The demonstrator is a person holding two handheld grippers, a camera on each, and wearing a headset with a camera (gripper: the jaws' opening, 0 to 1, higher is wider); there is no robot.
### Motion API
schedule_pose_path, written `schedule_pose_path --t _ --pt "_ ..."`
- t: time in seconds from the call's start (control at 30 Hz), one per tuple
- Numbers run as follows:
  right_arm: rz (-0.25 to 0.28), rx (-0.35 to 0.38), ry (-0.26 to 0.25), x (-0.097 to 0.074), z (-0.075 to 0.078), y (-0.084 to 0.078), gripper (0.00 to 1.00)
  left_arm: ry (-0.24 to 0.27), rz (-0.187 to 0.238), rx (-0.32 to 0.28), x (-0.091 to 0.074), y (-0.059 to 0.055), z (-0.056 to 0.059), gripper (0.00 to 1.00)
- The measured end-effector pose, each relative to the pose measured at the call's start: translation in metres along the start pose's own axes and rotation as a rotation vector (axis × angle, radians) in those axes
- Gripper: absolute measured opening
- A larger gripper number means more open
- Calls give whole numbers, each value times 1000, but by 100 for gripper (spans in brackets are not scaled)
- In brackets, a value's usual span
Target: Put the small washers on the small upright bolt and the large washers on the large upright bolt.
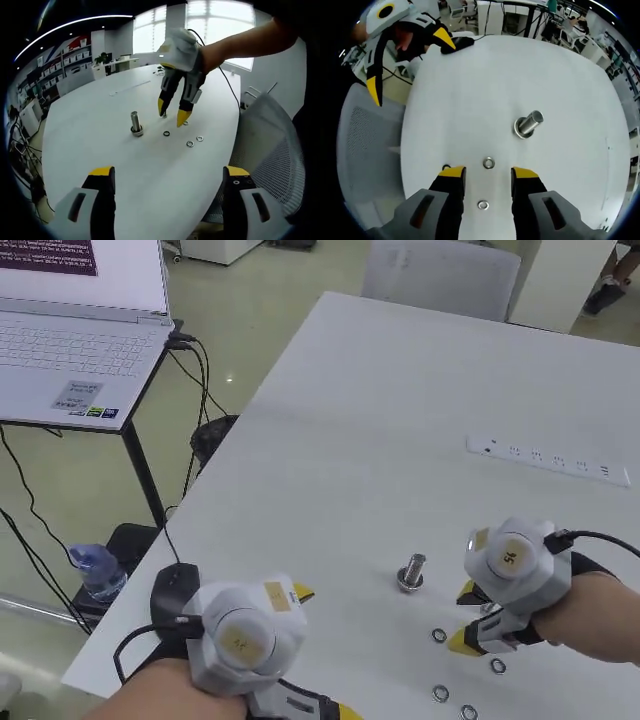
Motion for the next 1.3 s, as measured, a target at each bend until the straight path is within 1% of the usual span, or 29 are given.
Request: schedule_pose_path --t 0.1,0.2,0.4,0.6,0.8,1.03,1.13,1.3 --pt "3 2 2 8 0 0 34 -1 0 -3 0 -1 0 88" --pt "-6 -1 4 16 1 -1 33 -2 -3 -3 0 -1 -1 88" --pt "-40 -17 9 28 4 -3 31 -3 -10 7 -1 -3 -3 88" --pt "-54 -12 16 30 4 -4 31 -1 -10 6 -3 -3 -6 87" --pt "-65 -10 17 34 3 -4 29 -5 -15 11 -3 -5 -4 87" --pt "-54 1 15 33 3 -5 28 -7 -17 10 -4 -6 -3 86" --pt "-52 -2 8 33 3 -5 21 -7 -15 10 -4 -6 -3 86" --pt "-61 5 1 33 3 -3 19 -5 -9 8 -6 -5 -3 85"
Point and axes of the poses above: the centre of the closed fingertips' face, and the gripper's own axes: x roughly forward along the fingers, z roughly to its right, y roughly out of its top, the point moved 10 cm from there along -x, roughly backward along the fingers, and after that the axes turned 4 degrees about -x, right-handed, at the moved point
